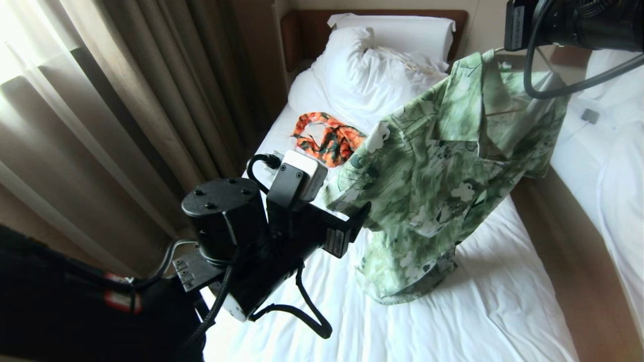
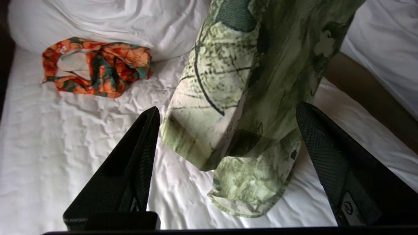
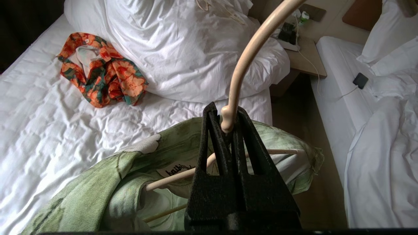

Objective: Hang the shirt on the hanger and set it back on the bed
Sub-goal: Take the clothes hanger out of the clothes

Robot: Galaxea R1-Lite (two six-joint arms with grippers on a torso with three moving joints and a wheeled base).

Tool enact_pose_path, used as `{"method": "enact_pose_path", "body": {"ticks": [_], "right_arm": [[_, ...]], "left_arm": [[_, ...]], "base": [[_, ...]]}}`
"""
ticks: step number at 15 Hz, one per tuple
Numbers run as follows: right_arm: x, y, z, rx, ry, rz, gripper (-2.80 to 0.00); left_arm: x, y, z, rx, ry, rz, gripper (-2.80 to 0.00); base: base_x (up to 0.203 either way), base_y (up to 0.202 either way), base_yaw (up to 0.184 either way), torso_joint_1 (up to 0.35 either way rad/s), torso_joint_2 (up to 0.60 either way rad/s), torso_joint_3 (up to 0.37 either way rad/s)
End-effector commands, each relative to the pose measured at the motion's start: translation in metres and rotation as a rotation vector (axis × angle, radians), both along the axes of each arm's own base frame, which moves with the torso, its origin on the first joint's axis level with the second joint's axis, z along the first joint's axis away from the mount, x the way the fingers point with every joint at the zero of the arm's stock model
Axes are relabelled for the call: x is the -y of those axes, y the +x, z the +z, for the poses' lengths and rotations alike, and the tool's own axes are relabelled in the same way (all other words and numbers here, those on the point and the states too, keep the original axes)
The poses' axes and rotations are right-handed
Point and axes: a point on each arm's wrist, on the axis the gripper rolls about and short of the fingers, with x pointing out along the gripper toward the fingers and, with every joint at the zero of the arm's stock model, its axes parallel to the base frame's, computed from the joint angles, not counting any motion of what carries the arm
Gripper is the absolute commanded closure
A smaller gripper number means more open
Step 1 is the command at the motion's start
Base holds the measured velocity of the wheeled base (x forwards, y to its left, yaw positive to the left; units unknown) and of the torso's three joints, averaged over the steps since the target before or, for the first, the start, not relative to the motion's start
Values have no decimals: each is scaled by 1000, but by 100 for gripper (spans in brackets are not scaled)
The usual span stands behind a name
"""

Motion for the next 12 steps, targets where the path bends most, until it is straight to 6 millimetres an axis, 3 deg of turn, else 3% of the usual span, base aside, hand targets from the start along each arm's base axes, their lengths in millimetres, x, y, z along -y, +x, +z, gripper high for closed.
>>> {"method": "enact_pose_path", "body": {"ticks": [1, 5, 6, 12], "right_arm": [[0, -2, 1, 3, 0, -1, 0], [-1, -3, 1, 3, 1, 4, 0], [-2, -3, 0, 0, 0, 6, 0], [-2, -2, -4, -16, -7, 7, 0]], "left_arm": [[3, 11, -10, 1, 17, 39, -280], [3, 13, -8, 7, 11, 43, -280], [3, 13, -8, 9, 6, 43, 0], [4, 18, 2, 64, -61, 70, 0]], "base": [[0, 0, 0, 0, 0, 0], [0, 0, 0, 0, 0, 0], [0, 0, 0, 0, 0, 0], [0, 0, 0, 0, 0, 0]]}}
